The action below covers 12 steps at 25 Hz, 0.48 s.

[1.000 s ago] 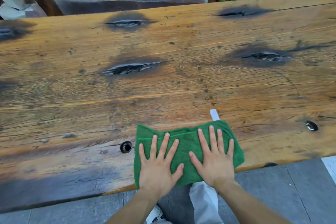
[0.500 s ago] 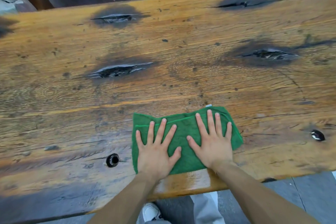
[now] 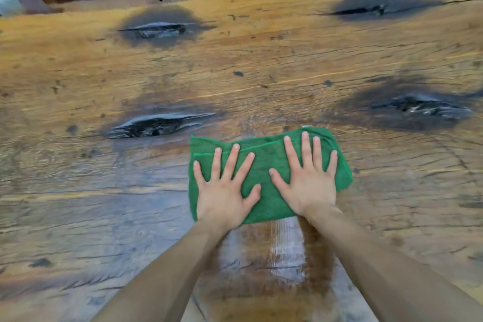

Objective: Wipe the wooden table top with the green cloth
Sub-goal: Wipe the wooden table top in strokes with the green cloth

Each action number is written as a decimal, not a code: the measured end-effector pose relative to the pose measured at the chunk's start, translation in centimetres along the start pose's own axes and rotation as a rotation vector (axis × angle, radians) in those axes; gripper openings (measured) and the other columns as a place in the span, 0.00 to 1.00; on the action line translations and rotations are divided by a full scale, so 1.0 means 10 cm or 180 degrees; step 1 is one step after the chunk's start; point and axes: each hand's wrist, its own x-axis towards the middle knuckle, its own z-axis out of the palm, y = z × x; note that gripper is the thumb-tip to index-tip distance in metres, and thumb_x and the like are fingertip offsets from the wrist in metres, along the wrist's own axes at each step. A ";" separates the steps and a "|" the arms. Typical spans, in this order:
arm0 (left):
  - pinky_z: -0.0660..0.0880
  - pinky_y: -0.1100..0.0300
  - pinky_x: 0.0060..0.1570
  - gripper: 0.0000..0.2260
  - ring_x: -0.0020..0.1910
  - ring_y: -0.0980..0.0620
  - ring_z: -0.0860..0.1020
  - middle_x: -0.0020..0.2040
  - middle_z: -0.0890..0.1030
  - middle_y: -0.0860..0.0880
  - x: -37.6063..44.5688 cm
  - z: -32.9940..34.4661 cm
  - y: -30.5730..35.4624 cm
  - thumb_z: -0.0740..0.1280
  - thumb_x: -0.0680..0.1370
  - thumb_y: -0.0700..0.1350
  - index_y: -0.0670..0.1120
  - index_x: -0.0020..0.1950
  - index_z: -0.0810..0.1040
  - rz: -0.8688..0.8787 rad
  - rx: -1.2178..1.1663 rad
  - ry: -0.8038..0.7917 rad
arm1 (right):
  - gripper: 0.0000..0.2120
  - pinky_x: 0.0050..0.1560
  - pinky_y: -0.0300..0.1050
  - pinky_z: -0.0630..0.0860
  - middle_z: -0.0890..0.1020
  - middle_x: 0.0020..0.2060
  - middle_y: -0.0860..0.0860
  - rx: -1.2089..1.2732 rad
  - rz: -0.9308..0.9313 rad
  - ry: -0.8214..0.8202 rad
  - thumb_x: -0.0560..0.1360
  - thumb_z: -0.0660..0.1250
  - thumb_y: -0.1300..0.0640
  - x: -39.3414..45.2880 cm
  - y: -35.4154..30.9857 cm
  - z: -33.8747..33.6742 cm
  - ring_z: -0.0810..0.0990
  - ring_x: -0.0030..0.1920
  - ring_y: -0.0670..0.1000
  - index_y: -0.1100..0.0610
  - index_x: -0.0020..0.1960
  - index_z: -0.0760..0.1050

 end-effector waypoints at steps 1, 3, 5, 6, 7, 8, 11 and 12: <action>0.37 0.28 0.72 0.32 0.81 0.44 0.36 0.81 0.34 0.56 0.15 -0.04 0.00 0.37 0.76 0.70 0.65 0.78 0.33 -0.0004 0.0003 0.0022 | 0.38 0.75 0.69 0.37 0.40 0.81 0.53 0.0003 0.0001 0.0012 0.75 0.40 0.27 0.16 0.01 -0.02 0.38 0.80 0.56 0.42 0.81 0.38; 0.38 0.27 0.72 0.32 0.81 0.44 0.37 0.81 0.35 0.56 0.43 -0.10 -0.01 0.38 0.76 0.71 0.65 0.79 0.35 -0.0038 0.0000 0.0069 | 0.38 0.75 0.68 0.37 0.39 0.81 0.53 -0.0019 0.0019 0.0003 0.75 0.39 0.27 0.43 0.03 -0.07 0.37 0.80 0.56 0.42 0.80 0.37; 0.39 0.27 0.72 0.32 0.81 0.44 0.37 0.82 0.35 0.56 0.74 -0.17 -0.02 0.38 0.76 0.71 0.65 0.79 0.37 -0.0050 0.0013 0.0130 | 0.39 0.74 0.68 0.37 0.38 0.81 0.53 -0.0029 0.0035 0.0006 0.74 0.38 0.27 0.75 0.06 -0.12 0.36 0.80 0.56 0.42 0.80 0.36; 0.39 0.27 0.72 0.32 0.81 0.44 0.37 0.82 0.35 0.56 0.91 -0.20 -0.02 0.38 0.76 0.71 0.65 0.79 0.37 -0.0051 0.0022 0.0138 | 0.39 0.75 0.68 0.37 0.39 0.81 0.53 -0.0026 0.0023 0.0027 0.74 0.38 0.27 0.92 0.07 -0.15 0.37 0.80 0.56 0.42 0.80 0.36; 0.39 0.27 0.72 0.32 0.81 0.44 0.37 0.82 0.35 0.56 1.09 -0.24 -0.03 0.38 0.76 0.71 0.65 0.79 0.37 -0.0057 0.0012 0.0142 | 0.39 0.75 0.68 0.38 0.39 0.81 0.53 -0.0019 0.0015 0.0054 0.74 0.38 0.27 1.10 0.08 -0.18 0.37 0.80 0.56 0.42 0.80 0.37; 0.39 0.27 0.72 0.32 0.81 0.44 0.37 0.82 0.36 0.56 1.26 -0.28 -0.03 0.39 0.76 0.71 0.65 0.79 0.37 -0.0069 0.0002 0.0163 | 0.39 0.75 0.69 0.38 0.39 0.81 0.53 -0.0010 0.0013 0.0079 0.74 0.38 0.27 1.26 0.10 -0.21 0.37 0.80 0.56 0.42 0.81 0.38; 0.39 0.27 0.72 0.33 0.81 0.45 0.38 0.82 0.37 0.56 1.79 -0.41 -0.05 0.39 0.76 0.71 0.65 0.80 0.38 -0.0106 0.0004 0.0247 | 0.39 0.75 0.69 0.38 0.39 0.81 0.53 -0.0031 0.0017 0.0092 0.74 0.37 0.27 1.79 0.14 -0.31 0.37 0.80 0.56 0.42 0.81 0.37; 0.39 0.27 0.72 0.33 0.81 0.45 0.38 0.82 0.37 0.57 1.95 -0.46 -0.06 0.40 0.76 0.71 0.66 0.80 0.39 -0.0103 -0.0003 0.0285 | 0.39 0.75 0.69 0.38 0.38 0.81 0.53 -0.0049 0.0009 0.0093 0.74 0.37 0.27 1.96 0.15 -0.34 0.37 0.80 0.56 0.42 0.80 0.37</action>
